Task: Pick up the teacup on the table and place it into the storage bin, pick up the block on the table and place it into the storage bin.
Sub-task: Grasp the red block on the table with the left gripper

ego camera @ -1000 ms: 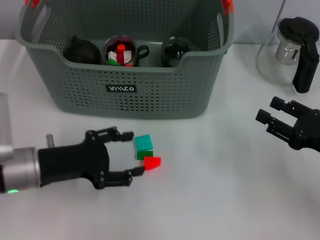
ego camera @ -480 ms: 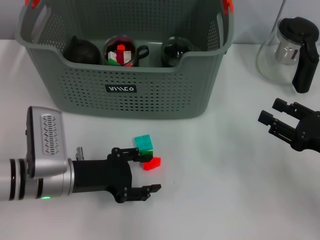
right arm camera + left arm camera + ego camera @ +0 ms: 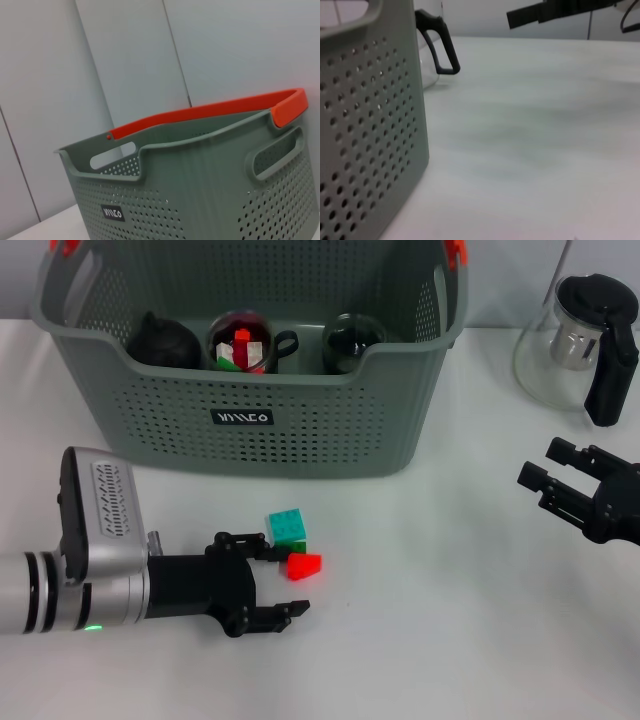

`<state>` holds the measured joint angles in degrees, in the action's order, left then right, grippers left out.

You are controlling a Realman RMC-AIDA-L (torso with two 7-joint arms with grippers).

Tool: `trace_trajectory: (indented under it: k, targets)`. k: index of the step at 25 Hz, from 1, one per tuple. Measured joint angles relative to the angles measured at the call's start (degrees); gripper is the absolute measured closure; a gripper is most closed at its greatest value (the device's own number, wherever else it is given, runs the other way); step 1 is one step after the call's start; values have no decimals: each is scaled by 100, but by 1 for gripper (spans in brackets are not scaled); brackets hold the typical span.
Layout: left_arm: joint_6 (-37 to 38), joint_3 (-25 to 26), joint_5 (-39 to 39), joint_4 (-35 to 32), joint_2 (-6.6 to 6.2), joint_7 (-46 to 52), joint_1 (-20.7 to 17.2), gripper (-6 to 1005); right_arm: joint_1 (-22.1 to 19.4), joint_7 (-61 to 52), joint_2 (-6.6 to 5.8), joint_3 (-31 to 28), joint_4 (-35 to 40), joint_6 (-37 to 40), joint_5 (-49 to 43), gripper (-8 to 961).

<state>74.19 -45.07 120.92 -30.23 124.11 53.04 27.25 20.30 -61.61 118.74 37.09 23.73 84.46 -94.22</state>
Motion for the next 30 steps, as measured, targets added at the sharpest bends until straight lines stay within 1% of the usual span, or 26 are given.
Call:
trace_trajectory:
  k: [11,26,30]
  targets:
    - [-236,-2,51,122,11,4,57,324,0,0,0,0,5,0,0,307]
    - [-405,4,38,352,26,-6,334,359,-54,0,0,0,9,0,0,308]
    - [-418,-1,50,360,26,-33,346,369,-61,0,0,0,9,-1,0,308]
